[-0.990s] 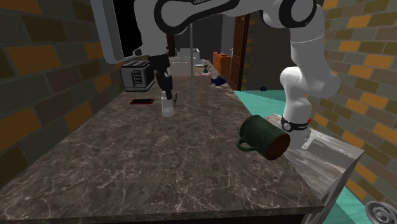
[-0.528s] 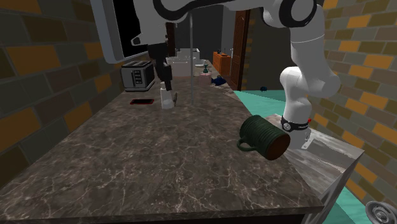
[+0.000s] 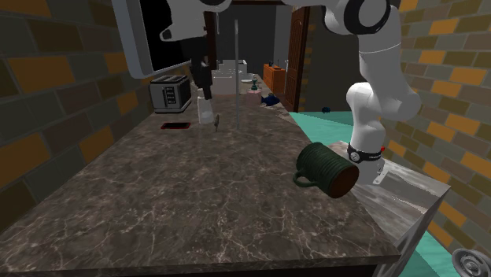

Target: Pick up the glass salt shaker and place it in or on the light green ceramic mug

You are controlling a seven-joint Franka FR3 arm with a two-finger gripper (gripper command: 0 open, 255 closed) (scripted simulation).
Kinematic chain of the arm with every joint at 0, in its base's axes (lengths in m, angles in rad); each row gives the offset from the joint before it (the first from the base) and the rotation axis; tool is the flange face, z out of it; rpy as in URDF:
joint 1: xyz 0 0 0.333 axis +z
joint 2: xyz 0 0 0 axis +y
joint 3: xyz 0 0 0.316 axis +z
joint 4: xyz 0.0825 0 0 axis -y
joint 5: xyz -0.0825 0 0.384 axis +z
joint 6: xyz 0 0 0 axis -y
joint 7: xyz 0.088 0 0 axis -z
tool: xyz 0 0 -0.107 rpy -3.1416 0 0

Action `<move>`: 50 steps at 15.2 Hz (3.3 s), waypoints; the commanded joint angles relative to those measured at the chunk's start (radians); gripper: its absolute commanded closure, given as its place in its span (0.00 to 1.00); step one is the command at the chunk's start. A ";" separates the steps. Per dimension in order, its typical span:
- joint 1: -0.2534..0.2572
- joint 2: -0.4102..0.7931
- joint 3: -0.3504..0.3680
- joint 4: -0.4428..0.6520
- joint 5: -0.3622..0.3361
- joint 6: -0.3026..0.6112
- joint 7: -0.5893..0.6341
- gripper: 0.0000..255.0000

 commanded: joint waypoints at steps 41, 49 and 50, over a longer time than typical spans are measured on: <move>0.248 -0.987 0.303 -1.032 0.002 0.084 0.524 1.00; 0.248 -0.989 0.307 -1.141 0.006 0.191 0.515 1.00; 0.248 -0.989 0.308 -1.154 0.006 0.204 0.514 1.00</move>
